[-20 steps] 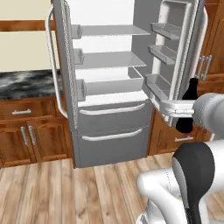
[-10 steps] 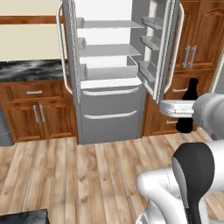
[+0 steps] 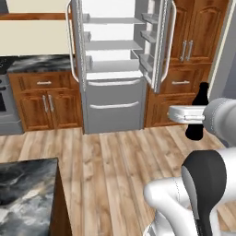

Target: Open the fridge, grab two sodas, and place both sodas inside the bowl with ice on the dining counter.

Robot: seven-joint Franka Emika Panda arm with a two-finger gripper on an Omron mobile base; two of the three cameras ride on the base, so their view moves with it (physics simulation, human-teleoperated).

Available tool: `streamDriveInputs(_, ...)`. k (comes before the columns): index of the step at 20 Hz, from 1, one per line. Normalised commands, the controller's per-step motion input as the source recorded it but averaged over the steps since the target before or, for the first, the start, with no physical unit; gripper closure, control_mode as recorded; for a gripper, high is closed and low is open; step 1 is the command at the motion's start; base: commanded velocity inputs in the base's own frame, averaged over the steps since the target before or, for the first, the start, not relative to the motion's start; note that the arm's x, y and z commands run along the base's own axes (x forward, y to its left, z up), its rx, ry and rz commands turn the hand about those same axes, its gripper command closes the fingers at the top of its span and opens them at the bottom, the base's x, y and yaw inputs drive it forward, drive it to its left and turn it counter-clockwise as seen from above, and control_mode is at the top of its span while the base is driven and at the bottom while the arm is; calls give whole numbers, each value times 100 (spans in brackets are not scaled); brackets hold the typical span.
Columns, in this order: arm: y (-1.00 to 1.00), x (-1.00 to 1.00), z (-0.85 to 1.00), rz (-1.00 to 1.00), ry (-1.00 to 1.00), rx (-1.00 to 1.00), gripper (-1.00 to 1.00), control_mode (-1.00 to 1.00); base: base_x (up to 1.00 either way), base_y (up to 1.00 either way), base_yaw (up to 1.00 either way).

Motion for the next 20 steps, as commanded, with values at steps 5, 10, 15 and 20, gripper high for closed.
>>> streamDriveInputs(5, 0, 0, 0, 0, 0, 0, 100, 100, -100, 29, 0)
streamDriveInputs(10, 0, 0, 0, 0, 0, 0, 100, 100, -100, 47, 0)
streamDriveInputs(15, 0, 0, 0, 0, 0, 0, 100, 100, -89, 93, -3)
streamDriveInputs(20, 0, 0, 0, 0, 0, 0, 100, 100, -41, 100, -10)
